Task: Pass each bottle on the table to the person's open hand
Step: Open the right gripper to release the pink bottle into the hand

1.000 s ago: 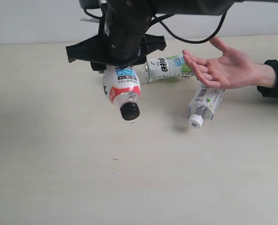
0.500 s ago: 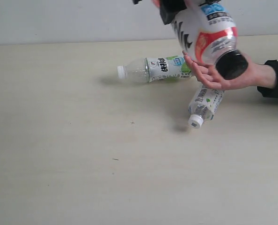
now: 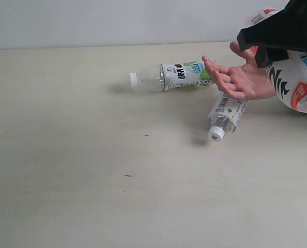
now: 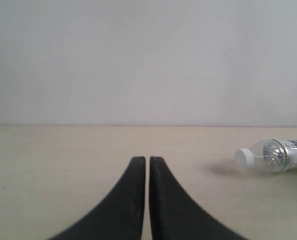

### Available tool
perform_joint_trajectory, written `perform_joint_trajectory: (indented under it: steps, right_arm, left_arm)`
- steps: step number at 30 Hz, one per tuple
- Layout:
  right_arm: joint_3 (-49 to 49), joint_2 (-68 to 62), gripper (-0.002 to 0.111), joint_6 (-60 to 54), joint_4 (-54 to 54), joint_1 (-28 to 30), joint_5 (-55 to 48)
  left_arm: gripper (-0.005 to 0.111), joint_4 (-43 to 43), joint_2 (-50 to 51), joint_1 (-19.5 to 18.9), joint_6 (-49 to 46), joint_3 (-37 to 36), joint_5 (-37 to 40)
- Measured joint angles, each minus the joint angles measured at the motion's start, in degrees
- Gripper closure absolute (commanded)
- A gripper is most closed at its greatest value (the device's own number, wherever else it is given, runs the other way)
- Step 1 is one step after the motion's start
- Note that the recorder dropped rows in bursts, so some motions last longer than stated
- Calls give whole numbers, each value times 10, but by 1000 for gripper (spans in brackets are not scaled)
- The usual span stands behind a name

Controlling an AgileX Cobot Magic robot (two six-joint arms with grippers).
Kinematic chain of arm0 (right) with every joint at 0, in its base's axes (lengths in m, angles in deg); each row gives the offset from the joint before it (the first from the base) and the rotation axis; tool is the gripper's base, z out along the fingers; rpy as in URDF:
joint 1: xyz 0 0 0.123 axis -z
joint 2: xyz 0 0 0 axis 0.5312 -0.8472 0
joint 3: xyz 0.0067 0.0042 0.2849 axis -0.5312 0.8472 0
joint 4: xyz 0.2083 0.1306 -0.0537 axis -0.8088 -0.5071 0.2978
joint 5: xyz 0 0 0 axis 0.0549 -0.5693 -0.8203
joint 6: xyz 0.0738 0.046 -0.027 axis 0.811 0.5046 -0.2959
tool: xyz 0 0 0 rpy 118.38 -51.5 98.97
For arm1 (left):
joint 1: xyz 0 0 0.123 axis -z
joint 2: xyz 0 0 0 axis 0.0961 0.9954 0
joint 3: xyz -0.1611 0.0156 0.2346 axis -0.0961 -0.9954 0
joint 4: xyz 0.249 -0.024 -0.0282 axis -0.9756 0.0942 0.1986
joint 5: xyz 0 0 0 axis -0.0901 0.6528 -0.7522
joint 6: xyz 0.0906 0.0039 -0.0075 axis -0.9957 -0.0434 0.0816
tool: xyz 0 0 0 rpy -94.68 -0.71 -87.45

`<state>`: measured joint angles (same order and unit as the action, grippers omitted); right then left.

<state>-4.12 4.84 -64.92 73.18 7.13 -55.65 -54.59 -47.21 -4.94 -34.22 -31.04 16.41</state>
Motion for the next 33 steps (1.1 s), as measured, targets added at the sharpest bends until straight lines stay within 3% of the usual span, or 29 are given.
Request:
perform_joint_trajectory:
  steps: [13, 24, 27, 33]
  right_arm:
    - [-15, -158, 108, -24, -3, 72, 107]
    - [-70, -247, 108, -30, -5, 75, 135]
    - [-70, -258, 98, -31, -5, 75, 142]
    - [-73, -260, 56, -32, -4, 75, 149]
  left_arm:
    - [101, 0, 0, 0, 0, 0, 0]
    - [101, 0, 0, 0, 0, 0, 0]
    - [101, 0, 0, 0, 0, 0, 0]
    - [101, 0, 0, 0, 0, 0, 0]
